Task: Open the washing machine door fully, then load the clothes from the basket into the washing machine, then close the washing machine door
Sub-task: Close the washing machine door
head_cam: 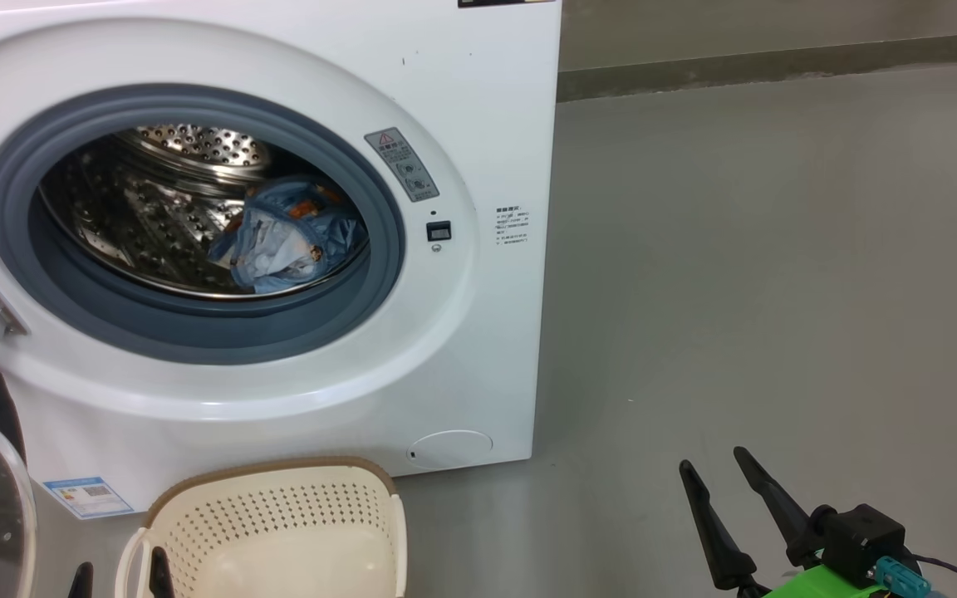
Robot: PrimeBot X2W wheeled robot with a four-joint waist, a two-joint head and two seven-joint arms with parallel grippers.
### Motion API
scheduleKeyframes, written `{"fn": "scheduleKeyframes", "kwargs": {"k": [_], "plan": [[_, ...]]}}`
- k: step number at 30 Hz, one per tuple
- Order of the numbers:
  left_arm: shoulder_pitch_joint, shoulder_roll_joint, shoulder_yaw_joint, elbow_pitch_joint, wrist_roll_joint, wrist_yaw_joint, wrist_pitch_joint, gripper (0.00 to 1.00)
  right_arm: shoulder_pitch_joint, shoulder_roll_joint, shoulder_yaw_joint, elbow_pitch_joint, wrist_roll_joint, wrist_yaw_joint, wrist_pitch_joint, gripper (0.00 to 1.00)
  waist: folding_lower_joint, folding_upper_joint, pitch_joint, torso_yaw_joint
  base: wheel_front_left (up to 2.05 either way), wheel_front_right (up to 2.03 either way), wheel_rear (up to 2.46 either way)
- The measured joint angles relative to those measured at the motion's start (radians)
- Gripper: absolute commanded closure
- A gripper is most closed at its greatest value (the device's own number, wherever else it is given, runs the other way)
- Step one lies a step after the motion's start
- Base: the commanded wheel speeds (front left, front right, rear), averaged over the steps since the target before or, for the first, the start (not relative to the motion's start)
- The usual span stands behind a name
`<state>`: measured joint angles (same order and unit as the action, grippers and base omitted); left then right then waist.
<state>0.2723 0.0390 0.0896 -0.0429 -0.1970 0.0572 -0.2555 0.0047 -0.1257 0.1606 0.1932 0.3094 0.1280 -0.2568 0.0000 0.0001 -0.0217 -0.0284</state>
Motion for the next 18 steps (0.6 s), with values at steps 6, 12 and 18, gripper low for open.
{"fn": "scheduleKeyframes", "kwargs": {"k": [6,12,18], "plan": [[0.000,0.000,0.002,-0.001,0.001,0.006,0.000,0.00,0.000,0.000,-0.006,0.000,0.000,0.000,0.000,0.00,0.0000,0.0000,0.000,0.000,0.00,0.00,0.00],[0.000,0.000,0.003,0.000,0.009,0.019,0.000,0.00,0.000,0.002,-0.012,0.000,-0.004,0.000,0.000,0.00,0.0000,0.0000,0.002,0.000,0.00,0.00,0.00],[0.000,0.000,0.003,0.000,0.009,0.026,0.000,0.00,0.000,0.006,-0.027,0.000,-0.012,0.000,0.000,0.00,0.0000,0.0000,0.006,0.001,0.00,0.00,0.00]]}}
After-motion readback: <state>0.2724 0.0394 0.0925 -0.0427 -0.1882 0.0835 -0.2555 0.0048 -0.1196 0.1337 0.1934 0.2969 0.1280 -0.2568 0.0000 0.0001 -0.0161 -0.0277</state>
